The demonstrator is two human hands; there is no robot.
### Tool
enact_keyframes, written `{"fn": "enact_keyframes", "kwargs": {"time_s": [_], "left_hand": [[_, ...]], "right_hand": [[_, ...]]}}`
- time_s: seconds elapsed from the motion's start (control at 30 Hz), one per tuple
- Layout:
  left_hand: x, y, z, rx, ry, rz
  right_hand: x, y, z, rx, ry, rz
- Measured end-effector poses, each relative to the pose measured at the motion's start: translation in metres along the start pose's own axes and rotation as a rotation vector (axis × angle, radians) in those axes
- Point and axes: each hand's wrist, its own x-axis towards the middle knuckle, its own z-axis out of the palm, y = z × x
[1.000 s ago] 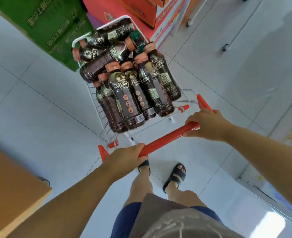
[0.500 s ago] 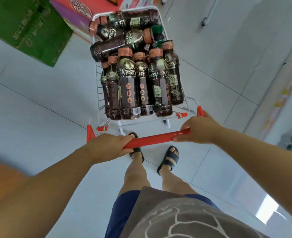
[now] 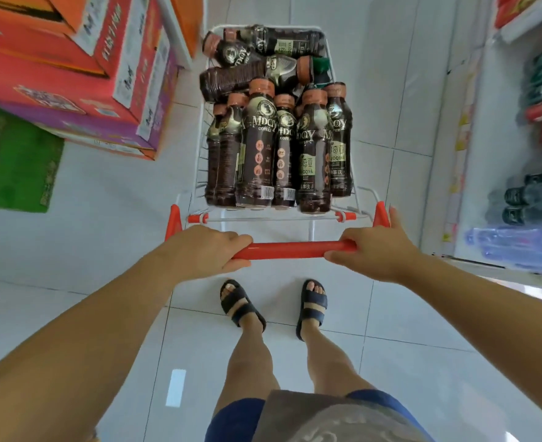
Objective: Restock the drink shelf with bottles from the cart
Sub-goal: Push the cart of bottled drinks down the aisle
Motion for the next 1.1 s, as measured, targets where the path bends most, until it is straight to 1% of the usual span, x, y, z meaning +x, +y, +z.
{"fn": "enact_keyframes", "kwargs": {"time_s": [0.1,0.2,0.33,0.4,0.57,0.73,0.83,0.97,1.03,1.1], "left_hand": [[0.04,-0.007,-0.018,0.034,0.025,0.082],[0.08,-0.009,-0.042,0.042,0.051,0.13],[0.133,-0.013,-0.069,0.138,0.206,0.237],[0.161,-0.016,-0.084,0.177,0.246,0.275],[0.229,-0.022,-0.122,0.211,0.224,0.293],[0.29,-0.03,-0.158,0.242,0.244,0.322],[0.328,-0.034,-0.179,0.255,0.292,0.366],[0.375,-0.036,-0.204,0.225,0.269,0.298],[0.398,-0.037,-0.219,0.219,0.308,0.331],[0.423,-0.043,-0.233,0.217,0.299,0.356]], "right_hand": [[-0.002,0.008,0.004,-0.013,0.136,0.064],[0.012,0.023,-0.002,0.116,0.186,0.152],[0.031,0.069,-0.02,0.168,0.228,0.191],[0.041,0.092,-0.03,0.174,0.273,0.198],[0.067,0.145,-0.058,0.214,0.36,0.228],[0.091,0.191,-0.088,0.23,0.371,0.265],[0.105,0.22,-0.108,0.257,0.367,0.282],[0.125,0.262,-0.136,0.276,0.372,0.276],[0.135,0.283,-0.15,0.279,0.364,0.274],[0.147,0.303,-0.164,0.284,0.366,0.276]]}}
